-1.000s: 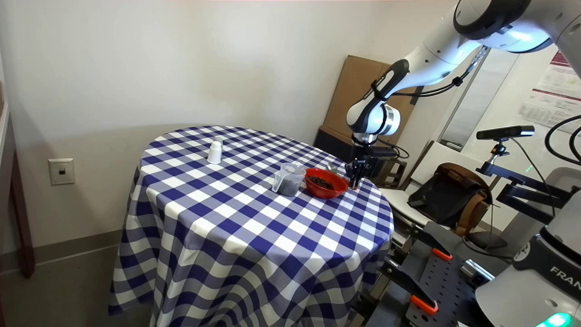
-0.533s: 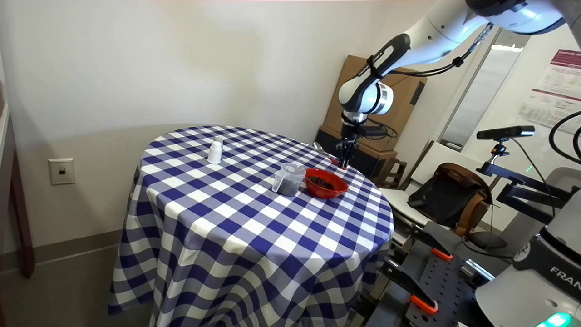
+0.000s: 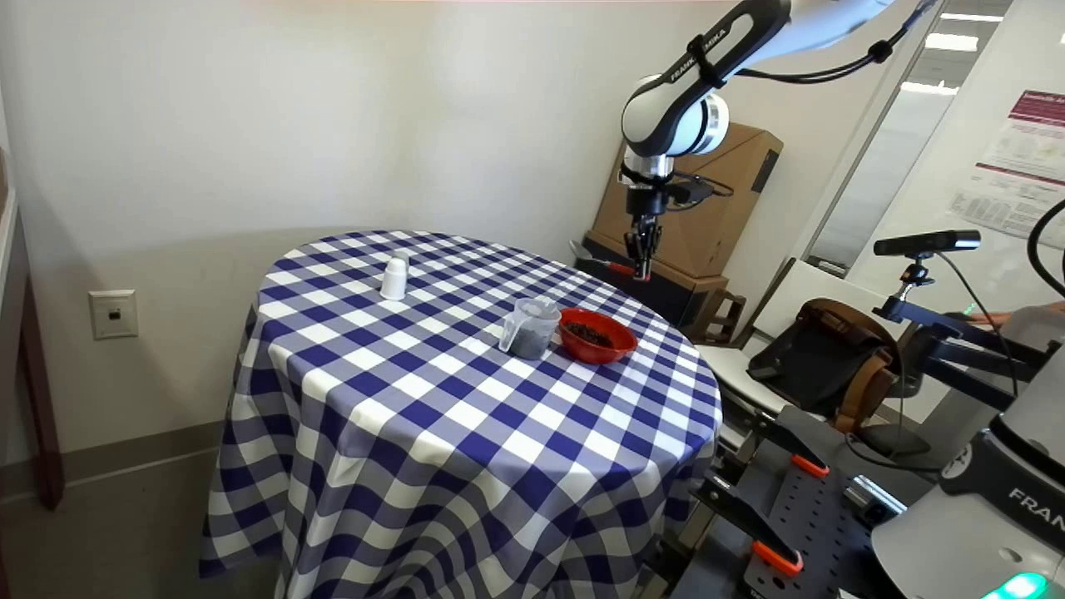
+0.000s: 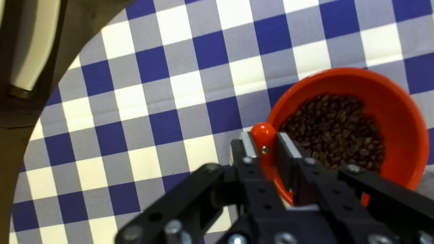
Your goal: Use the spoon to transfer one scoop of contents from the orange bowl to the clear jar
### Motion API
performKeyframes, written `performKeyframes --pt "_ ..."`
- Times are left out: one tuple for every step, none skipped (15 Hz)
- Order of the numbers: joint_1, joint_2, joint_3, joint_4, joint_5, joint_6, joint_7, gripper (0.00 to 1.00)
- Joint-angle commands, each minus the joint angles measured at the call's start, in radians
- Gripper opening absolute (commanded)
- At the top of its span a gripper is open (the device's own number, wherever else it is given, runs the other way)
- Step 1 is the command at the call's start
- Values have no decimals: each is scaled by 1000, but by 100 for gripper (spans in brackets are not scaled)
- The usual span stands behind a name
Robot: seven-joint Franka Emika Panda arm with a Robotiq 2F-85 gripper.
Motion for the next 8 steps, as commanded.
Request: performKeyframes --pt "40 -143 -2 -89 -93 -107 -94 6" --pt "46 -169 2 -105 -116 -139 -128 6" --pt "59 -190 1 -119 -151 -157 -140 6" --pt "74 -205 -3 -138 -192 -167 -133 6" --pt "87 -219 -6 -161 -237 -167 -119 6" --pt "99 -233 -7 -185 -283 -162 -103 6" --pt "111 -243 -9 -215 -337 -146 -92 6" --pt "122 -251 -9 -246 -393 -135 -83 6"
